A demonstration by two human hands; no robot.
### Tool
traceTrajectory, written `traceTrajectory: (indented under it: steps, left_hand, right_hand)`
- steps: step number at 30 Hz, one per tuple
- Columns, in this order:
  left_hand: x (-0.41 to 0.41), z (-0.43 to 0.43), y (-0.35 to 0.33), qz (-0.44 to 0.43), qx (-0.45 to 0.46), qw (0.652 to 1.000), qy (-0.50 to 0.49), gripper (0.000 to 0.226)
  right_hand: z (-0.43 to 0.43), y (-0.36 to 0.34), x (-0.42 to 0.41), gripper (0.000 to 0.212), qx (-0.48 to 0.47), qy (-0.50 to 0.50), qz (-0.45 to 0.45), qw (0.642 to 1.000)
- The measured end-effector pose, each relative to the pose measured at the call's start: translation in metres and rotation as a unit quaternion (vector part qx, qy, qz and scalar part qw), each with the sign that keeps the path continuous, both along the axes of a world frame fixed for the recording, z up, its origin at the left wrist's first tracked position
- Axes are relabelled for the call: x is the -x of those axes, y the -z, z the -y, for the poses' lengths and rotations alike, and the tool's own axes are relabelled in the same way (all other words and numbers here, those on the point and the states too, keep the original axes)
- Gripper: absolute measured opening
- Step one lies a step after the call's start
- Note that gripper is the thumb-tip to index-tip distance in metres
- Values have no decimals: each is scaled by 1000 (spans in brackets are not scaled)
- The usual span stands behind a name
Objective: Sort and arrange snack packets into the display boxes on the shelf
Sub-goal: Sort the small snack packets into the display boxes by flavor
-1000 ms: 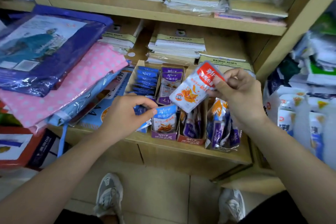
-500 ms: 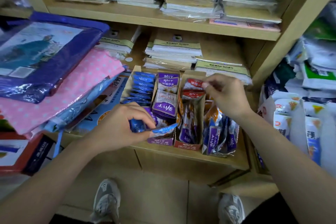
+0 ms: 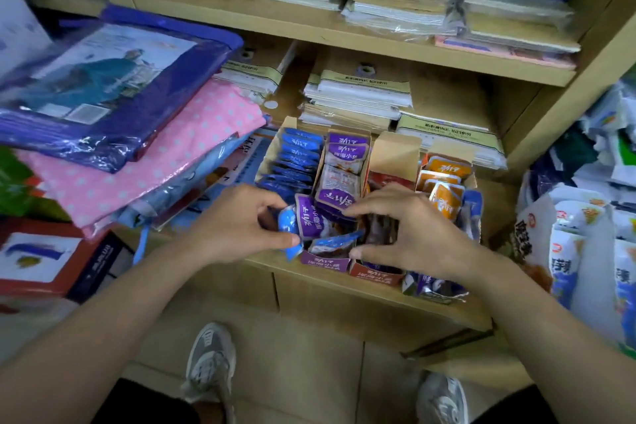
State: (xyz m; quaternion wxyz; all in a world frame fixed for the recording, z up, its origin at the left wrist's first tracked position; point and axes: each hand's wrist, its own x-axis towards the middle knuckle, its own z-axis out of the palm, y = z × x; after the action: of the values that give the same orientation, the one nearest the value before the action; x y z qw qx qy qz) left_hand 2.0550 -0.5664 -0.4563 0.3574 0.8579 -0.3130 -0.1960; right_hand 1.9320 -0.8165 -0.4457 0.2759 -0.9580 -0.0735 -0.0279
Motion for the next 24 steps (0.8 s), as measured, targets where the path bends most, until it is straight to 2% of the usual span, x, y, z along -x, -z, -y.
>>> traceTrajectory:
  steps: [4,9,12,15,16,19,24]
  left_hand:
    - [-1,4,2,-3,26,999,-35,10]
    - [-4,9,-2,-58,139,979,-138,8]
    - [-4,15,-4,-105,210,957,-172,9]
    - [-2,20,-5,-135,232,950,-159,11]
    - [-3,21,-5,-141,236,949,-156,11]
    - [-4,22,-7,-162,249,942,-157,11]
    - [-9,19,-9,-146,250,942,-170,12]
  right_hand:
    - [-6,16,-6,60,86,-24,11,996]
    - [-11,17,-10,74,178,-32,-23,983]
    - [-13,16,-10,91,128,17,-1,992]
    - [-19,16,-13,95,44,69,42,996]
    - [-22,15,-14,95,43,73,57,995]
    - [-31,17,-19,84,97,63,103,988]
    - [-29,24,-23,36,77,98,192,973]
